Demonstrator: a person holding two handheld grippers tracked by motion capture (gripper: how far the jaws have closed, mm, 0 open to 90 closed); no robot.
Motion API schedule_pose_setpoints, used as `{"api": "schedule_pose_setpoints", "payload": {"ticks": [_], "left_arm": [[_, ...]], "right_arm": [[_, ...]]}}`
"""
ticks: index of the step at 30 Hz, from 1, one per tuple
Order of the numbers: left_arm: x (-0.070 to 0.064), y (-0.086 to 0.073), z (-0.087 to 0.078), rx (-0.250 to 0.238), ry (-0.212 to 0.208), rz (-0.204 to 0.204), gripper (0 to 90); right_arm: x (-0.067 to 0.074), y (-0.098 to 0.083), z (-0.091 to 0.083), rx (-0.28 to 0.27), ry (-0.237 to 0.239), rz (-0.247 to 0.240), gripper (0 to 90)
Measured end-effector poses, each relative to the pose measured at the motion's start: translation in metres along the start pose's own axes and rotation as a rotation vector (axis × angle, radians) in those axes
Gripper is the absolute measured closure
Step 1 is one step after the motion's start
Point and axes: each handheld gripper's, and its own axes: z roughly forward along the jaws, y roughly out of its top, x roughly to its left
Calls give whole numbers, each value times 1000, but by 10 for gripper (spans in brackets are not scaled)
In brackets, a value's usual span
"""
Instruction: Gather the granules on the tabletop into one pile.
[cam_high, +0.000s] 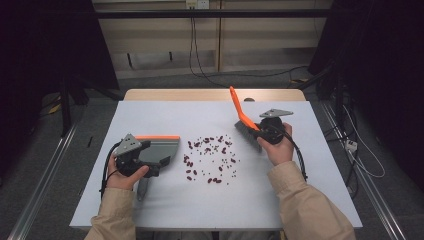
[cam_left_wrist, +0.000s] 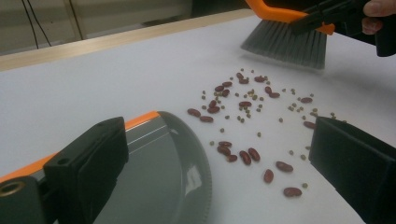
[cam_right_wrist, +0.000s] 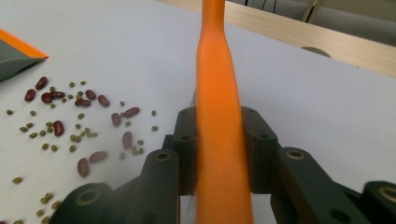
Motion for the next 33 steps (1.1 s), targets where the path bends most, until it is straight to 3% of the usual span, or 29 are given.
{"api": "schedule_pose_setpoints", "payload": {"ticks": [11, 14, 16, 22, 27, 33], "left_arm": [[6, -3, -4, -4, 14, -17, 45], [8, -4, -6, -6, 19, -20, 45], [9, -5, -7, -7, 21, -21, 46], [11, -6, -9, -15, 33, -32, 46], [11, -7, -9, -9, 33, -26, 45], [10, -6, -10, -13, 35, -29, 45]], "right_arm": [[6, 23, 30, -48, -12, -123, 711], [10, 25, 42, -18, -22, -182, 711], [15, 21, 48, 8, 9, -205, 711], [37, 19, 44, 38, 52, -321, 712], [45, 11, 34, 35, 106, -334, 712], [55, 4, 23, 40, 133, -386, 711]]}}
